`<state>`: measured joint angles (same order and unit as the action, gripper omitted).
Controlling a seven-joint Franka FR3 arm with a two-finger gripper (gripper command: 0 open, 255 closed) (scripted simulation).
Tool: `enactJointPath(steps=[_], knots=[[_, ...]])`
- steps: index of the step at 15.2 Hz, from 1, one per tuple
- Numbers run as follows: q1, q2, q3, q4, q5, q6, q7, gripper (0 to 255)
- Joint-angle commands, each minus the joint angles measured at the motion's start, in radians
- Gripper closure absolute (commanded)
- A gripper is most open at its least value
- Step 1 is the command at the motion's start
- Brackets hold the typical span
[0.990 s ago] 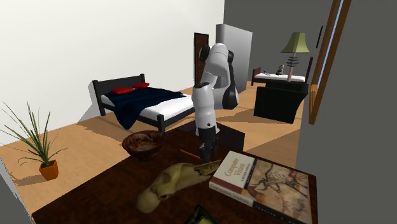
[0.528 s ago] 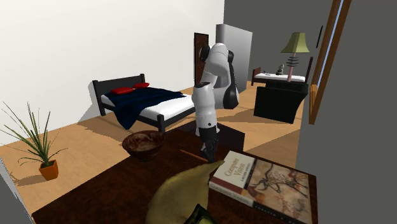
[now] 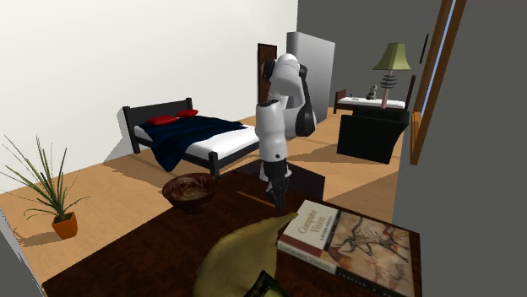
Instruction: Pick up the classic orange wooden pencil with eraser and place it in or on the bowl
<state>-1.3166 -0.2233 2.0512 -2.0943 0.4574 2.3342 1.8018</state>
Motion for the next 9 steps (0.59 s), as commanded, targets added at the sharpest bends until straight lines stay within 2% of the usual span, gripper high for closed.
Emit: enactJointPath(steps=[1, 9], knots=[[0.018, 0.021, -0.018, 0.009, -0.032, -0.016, 0.024, 255], [0.077, 0.109, -0.072, 0.057, -0.157, -0.090, 0.116, 255]])
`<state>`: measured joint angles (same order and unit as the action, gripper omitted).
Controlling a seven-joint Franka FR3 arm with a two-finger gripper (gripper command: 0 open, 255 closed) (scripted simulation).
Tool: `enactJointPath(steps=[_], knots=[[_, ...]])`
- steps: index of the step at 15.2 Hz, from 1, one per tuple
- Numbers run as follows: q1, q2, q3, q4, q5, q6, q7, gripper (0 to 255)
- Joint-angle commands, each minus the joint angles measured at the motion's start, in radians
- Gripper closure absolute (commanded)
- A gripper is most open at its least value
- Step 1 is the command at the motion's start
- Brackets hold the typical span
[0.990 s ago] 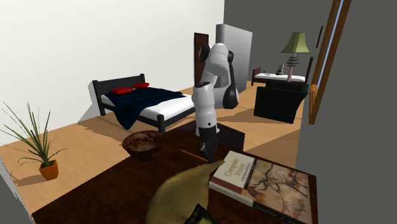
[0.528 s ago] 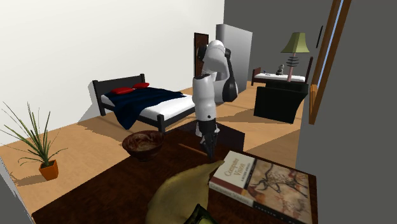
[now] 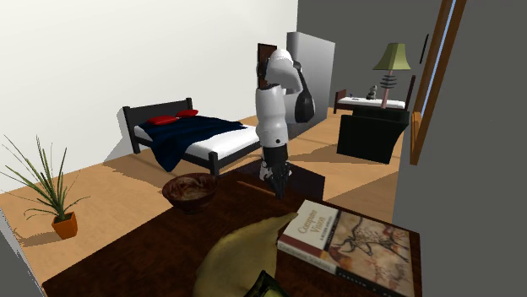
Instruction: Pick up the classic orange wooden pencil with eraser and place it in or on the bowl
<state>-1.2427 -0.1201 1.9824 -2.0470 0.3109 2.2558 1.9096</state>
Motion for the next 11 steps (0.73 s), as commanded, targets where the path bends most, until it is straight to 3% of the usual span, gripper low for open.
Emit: enactJointPath(steps=[1, 11], knots=[[0.009, 0.016, -0.008, 0.017, -0.025, -0.021, 0.020, 255], [0.045, 0.109, -0.024, 0.104, -0.150, -0.132, 0.115, 255]])
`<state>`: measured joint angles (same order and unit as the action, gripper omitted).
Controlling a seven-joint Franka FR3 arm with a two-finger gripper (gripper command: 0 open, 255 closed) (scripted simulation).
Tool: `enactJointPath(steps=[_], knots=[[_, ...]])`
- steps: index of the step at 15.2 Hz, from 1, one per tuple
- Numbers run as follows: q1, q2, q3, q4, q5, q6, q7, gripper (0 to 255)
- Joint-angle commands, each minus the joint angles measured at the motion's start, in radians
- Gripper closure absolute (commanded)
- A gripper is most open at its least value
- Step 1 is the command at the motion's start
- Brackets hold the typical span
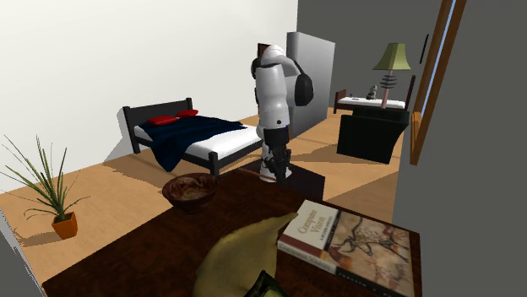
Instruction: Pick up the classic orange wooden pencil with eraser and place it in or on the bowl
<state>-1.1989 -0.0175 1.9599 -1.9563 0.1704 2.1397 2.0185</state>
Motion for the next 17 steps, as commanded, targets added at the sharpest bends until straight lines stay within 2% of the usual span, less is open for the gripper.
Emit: enactJointPath(steps=[1, 5, 10, 14, 17], knots=[[0.002, 0.014, 0.000, 0.024, -0.019, -0.028, 0.014, 255], [0.005, 0.033, 0.003, 0.060, -0.043, -0.069, 0.034, 255], [-0.063, -0.009, -0.063, 0.090, 0.023, -0.106, -0.118, 255], [-0.167, -0.102, -0.092, 0.139, 0.138, -0.157, -0.277, 255], [-0.288, -0.182, -0.078, 0.191, 0.228, -0.207, -0.393, 255]])
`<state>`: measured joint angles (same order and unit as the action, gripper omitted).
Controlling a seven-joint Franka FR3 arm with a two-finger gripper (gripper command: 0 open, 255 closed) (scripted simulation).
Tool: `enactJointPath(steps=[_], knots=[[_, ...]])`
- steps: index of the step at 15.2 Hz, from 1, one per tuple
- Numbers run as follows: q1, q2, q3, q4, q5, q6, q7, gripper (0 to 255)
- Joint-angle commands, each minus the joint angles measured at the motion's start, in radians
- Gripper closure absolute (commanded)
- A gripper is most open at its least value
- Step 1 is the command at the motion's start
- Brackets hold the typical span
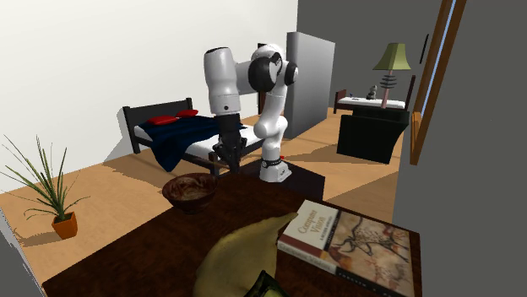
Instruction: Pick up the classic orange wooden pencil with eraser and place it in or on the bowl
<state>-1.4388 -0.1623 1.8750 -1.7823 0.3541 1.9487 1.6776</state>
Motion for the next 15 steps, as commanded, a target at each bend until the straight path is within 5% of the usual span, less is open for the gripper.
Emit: enactJointPath(steps=[1, 6, 15], knots=[[-0.095, -0.061, 0.019, 0.037, 0.069, -0.033, -0.086, 255], [-0.316, -0.174, 0.080, 0.147, 0.178, -0.119, -0.229, 255], [-0.313, -0.196, 0.100, 0.046, 0.213, -0.016, -0.271, 255]])
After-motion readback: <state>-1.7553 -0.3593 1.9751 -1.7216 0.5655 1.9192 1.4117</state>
